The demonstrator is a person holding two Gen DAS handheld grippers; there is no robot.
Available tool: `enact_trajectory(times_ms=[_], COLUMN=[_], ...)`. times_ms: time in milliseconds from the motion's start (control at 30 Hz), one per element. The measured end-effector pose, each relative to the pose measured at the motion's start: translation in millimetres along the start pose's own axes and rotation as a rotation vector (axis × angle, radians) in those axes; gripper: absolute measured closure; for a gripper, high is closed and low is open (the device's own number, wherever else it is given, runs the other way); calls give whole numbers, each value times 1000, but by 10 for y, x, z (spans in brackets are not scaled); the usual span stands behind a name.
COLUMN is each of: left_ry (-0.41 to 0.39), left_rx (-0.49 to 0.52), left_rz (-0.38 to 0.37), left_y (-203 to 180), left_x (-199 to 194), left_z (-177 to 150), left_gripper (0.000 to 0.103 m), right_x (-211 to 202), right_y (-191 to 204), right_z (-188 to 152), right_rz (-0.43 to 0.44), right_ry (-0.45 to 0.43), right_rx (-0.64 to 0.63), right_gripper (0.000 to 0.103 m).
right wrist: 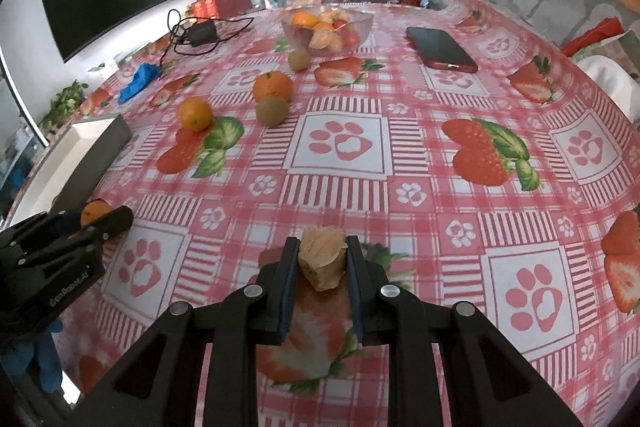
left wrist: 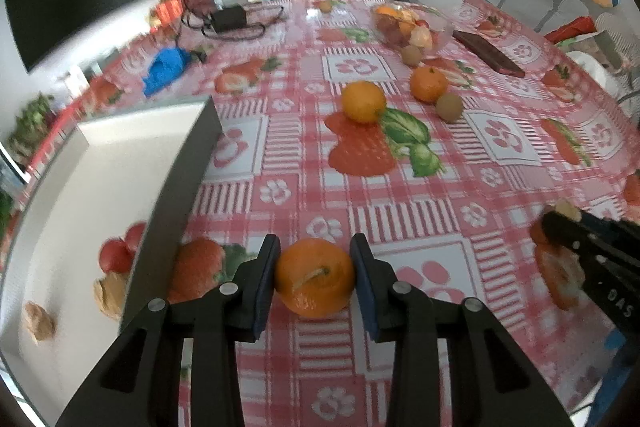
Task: Organize fruits
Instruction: 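Carry the orange with the left tool while the right tool carries the ginger over the tray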
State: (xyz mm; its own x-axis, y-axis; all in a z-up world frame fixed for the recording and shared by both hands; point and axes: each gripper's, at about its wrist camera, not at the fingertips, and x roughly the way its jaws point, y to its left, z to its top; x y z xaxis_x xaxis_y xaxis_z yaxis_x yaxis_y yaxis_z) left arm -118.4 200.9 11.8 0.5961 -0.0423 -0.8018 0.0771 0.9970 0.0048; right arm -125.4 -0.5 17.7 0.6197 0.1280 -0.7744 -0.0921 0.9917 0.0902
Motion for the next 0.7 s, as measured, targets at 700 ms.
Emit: enact_trajectory(times_ms=[700], left_ry=[-13], left_rx=[-114], left_rz=[-65], left_y=[739], left_x=[-662], left_z=[146], left_gripper=[63], right_x=[-236], right_y=[271], right_z=[282], right_rz=[117], right_ry=[47], right_rx=[51], right_gripper=[79])
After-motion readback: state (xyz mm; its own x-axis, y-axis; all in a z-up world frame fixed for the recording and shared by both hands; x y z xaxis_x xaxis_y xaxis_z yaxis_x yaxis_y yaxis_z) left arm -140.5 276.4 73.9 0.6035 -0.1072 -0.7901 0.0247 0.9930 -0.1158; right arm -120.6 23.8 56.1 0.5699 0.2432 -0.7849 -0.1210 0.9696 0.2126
